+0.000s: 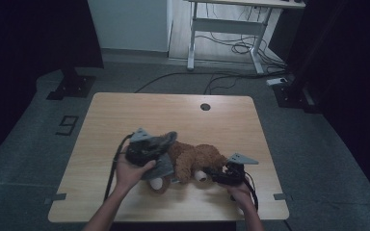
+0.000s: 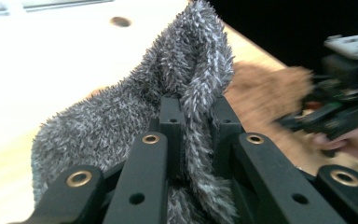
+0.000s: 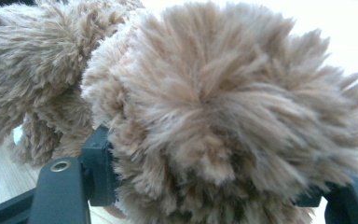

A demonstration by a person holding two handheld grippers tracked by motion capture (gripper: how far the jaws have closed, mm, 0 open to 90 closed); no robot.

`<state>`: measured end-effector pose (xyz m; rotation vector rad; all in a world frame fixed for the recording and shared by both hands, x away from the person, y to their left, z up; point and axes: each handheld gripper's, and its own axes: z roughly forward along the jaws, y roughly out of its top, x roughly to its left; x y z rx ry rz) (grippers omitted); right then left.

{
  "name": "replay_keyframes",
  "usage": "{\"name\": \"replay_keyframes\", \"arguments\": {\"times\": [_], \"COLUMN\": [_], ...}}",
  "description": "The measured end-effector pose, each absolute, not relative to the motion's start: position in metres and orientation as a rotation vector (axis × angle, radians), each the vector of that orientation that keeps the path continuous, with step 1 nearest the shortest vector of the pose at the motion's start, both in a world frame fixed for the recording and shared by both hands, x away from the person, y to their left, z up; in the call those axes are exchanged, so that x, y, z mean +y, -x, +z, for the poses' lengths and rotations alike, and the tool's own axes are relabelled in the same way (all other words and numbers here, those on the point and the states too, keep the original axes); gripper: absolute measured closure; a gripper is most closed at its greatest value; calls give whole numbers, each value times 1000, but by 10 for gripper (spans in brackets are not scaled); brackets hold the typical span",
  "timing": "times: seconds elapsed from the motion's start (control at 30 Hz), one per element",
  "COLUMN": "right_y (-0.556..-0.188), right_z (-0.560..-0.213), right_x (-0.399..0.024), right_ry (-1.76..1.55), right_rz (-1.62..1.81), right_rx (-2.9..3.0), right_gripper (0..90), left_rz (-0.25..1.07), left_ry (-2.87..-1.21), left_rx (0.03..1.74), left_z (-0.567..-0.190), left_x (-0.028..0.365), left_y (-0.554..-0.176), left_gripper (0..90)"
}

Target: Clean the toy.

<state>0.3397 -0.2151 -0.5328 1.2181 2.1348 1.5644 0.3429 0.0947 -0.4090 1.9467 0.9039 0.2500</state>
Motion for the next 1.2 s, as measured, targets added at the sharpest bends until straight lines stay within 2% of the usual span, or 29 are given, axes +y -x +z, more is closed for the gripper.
{"name": "replay_keyframes", "arguments": {"times": [0.23,0.37,0.47,0.57,0.8,0.97,1.2], "right_y": [-340,-340,-340,-341,-341,-342,-343], "right_z": [-533,-533,-534,-534,-534,-534,-534], "right_x": [-216,-216,-217,-216,-216,-217,-217], "right_ry": [-1215,-1214,-1223,-1236,-1233,-1255,-1286], "right_rz": [1563,1560,1559,1559,1563,1564,1554], "right_rx": [2141,2142,2143,2133,2128,2122,2126], "right_gripper": [286,284,280,271,263,232,173], "left_rz": [160,173,149,198,226,317,235], "left_ry": [-2100,-2195,-2154,-2164,-2096,-2084,-1997], "left_rx": [762,762,783,800,859,913,1050], "left_z": [-415,-442,-448,-446,-443,-434,-451], "left_x": [-10,-38,-30,-17,33,70,130], "left_y": [-352,-354,-355,-355,-350,-343,-350], "left_gripper": [786,785,786,787,787,785,781]}}
